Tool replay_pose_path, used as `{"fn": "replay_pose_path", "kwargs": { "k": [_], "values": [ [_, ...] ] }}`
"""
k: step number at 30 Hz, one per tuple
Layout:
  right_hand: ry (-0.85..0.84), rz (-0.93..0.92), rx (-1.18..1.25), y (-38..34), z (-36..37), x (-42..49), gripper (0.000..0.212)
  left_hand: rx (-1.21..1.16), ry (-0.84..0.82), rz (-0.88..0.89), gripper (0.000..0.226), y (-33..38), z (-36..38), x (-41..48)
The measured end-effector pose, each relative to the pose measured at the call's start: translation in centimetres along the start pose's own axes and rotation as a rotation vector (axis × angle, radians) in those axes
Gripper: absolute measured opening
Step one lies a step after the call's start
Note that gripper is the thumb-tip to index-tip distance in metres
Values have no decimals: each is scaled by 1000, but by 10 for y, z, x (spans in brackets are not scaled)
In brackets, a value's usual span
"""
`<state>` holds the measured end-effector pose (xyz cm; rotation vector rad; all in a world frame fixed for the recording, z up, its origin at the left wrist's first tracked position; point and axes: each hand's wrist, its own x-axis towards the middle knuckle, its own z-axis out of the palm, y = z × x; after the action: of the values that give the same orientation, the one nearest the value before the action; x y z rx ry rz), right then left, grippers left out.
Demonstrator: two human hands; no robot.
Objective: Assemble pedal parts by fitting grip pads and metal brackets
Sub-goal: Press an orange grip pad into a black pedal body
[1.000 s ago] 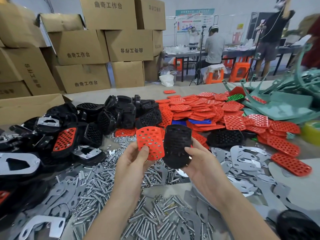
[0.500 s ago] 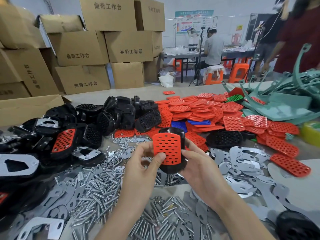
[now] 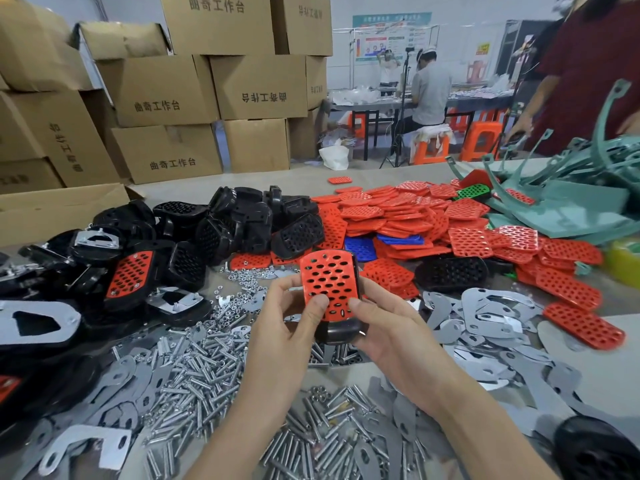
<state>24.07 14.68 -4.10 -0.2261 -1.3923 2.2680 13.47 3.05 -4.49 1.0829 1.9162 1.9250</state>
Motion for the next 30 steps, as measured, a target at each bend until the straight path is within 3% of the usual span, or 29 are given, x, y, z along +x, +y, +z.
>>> {"fn": "replay_pose_path", "kwargs": {
  "k": [5,9,13,20,25,30],
  "values": [
    [4,-40,-40,2,-1,0,42,13,23,-35,44,1,1,0],
    [42,-60,-44,8,-3,2,41,11,24,-74,40,0,0,3],
    [78,-87,-113,16,-4,3,23,-7,-41,-141,43,4,-2,1],
    [138,-137,-250,22,-5,5,28,1,-120,-179,47,4,-4,1],
    [157,-124,-291,23,-6,6,30,34,-150,-190,37,3,-2,-1],
    [121,-67,-326,26,-6,3,31,40,-81,-258,17,-2,-4,1]
  ]
}}
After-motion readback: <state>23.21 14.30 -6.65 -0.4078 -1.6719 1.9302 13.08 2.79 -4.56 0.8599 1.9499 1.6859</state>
